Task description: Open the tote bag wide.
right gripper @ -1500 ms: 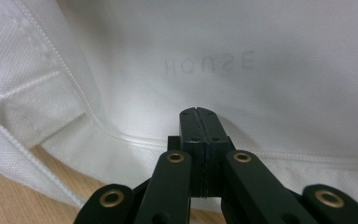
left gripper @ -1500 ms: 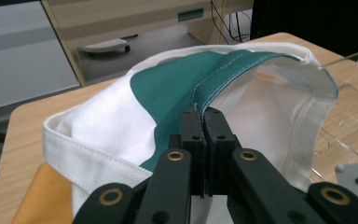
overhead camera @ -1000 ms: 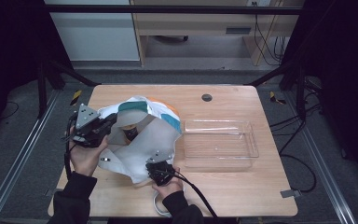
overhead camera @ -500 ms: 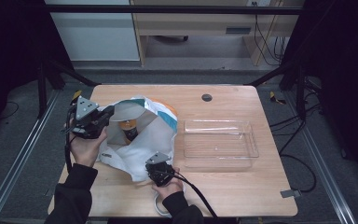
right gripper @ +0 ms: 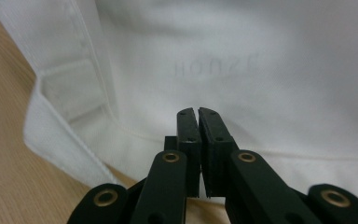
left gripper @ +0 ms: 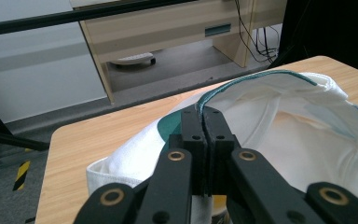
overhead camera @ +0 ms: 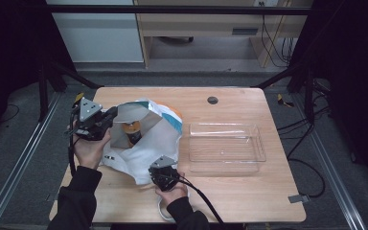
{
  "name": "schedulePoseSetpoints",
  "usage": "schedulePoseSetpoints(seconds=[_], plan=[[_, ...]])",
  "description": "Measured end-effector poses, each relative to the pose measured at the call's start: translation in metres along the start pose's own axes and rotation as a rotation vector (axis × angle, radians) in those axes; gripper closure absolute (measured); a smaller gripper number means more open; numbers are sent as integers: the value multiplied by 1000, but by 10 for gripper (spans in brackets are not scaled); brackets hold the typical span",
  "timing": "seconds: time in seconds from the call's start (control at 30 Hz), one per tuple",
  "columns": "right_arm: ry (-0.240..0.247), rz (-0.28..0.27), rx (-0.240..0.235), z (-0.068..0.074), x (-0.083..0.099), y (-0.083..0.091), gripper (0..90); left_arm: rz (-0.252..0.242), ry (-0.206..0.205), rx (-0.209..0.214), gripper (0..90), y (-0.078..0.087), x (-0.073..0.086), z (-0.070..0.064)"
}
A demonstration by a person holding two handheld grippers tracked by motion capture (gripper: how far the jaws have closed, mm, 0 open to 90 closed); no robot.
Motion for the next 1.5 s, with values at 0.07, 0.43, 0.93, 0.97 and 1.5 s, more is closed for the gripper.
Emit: schedulePoseSetpoints(seconds=[0.07, 0.43, 0.93, 0.97, 1.5], plan=[[25, -47, 6, 0, -9, 8, 847, 0, -1, 6, 886, 0, 1, -1], [116, -245, 67, -17, -70, 73, 690, 1, -7, 12, 886, 1, 1, -4], [141, -291, 223, -57, -108, 109, 613, -1, -16, 14, 885, 4, 3, -4], [137, -281, 227, -59, -107, 108, 622, -2, -15, 15, 885, 4, 3, -4], [81, -266, 255, -70, -105, 100, 898, -18, -45, 44, 702, 10, 12, -5]])
Point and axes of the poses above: each handheld gripper's, and its own axes: y roughly backward along the jaws, x roughly out of its underside, z roughly to its left, the point moved 6 cm from there along -y, roughly forward along the jaws, and after that the axes turned 12 degrees about -x, right-handed, at the moved point
